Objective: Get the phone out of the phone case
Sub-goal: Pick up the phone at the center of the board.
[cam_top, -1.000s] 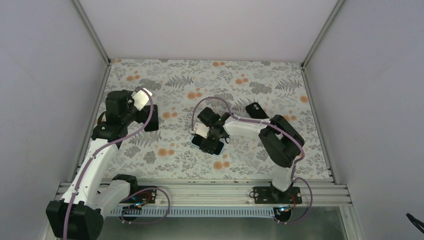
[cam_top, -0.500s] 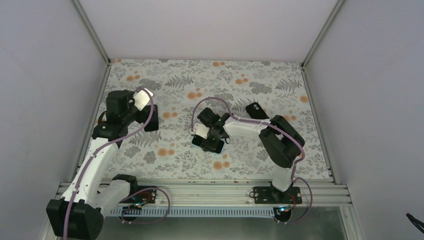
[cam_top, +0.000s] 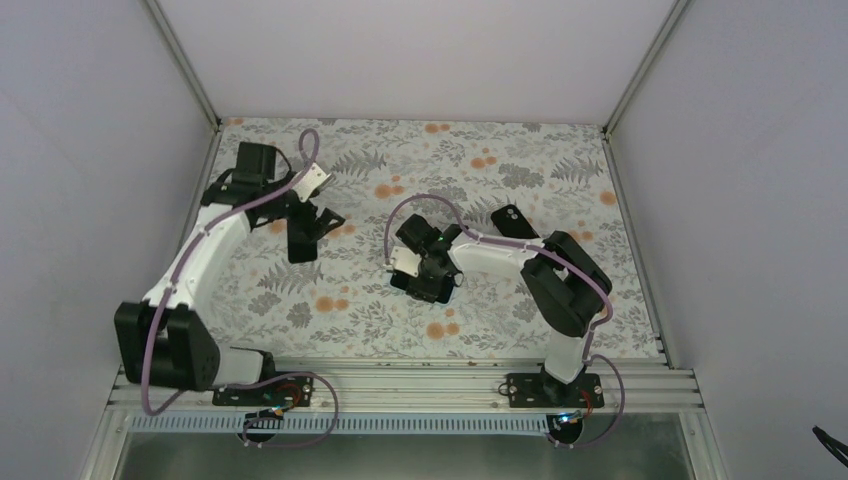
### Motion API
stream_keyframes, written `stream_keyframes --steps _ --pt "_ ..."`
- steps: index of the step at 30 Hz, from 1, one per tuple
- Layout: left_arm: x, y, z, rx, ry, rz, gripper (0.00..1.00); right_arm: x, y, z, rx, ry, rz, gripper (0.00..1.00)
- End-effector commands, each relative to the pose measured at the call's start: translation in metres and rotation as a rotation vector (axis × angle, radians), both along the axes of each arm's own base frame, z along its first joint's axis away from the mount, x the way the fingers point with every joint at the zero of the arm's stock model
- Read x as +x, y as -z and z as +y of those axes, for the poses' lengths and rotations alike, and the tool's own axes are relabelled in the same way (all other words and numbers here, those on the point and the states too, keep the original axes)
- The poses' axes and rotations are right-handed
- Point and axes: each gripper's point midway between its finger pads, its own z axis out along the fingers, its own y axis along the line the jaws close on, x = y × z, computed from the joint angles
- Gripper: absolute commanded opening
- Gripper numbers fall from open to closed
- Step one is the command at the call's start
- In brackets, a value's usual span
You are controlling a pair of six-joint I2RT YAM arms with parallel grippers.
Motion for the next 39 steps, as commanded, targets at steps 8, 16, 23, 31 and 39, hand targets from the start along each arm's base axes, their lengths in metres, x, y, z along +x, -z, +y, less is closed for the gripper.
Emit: stream_keyframes --steps 8,16,23,31,39 --pt "-0.012 0.027 -0.053 -0.326 0.229 0.489 1.00 0.025 -0.050 -0.005 -0.016 0.015 -0.120 0.42" --pt "0.002 0.041 -0.066 -0.424 0.269 0.579 1.00 0.028 -0.092 0.005 0.066 0.009 -0.172 0.42" --pt "0.006 0.046 -0.079 -0.491 0.297 0.669 0.99 0.036 -0.113 0.022 0.112 -0.006 -0.184 0.43" --pt "0.011 0.055 -0.087 -0.492 0.298 0.701 0.97 0.045 -0.133 0.047 0.152 -0.043 -0.199 0.43" --pt "0.008 0.042 -0.095 -0.539 0.330 0.697 0.93 0.055 -0.145 0.070 0.178 -0.063 -0.232 0.42"
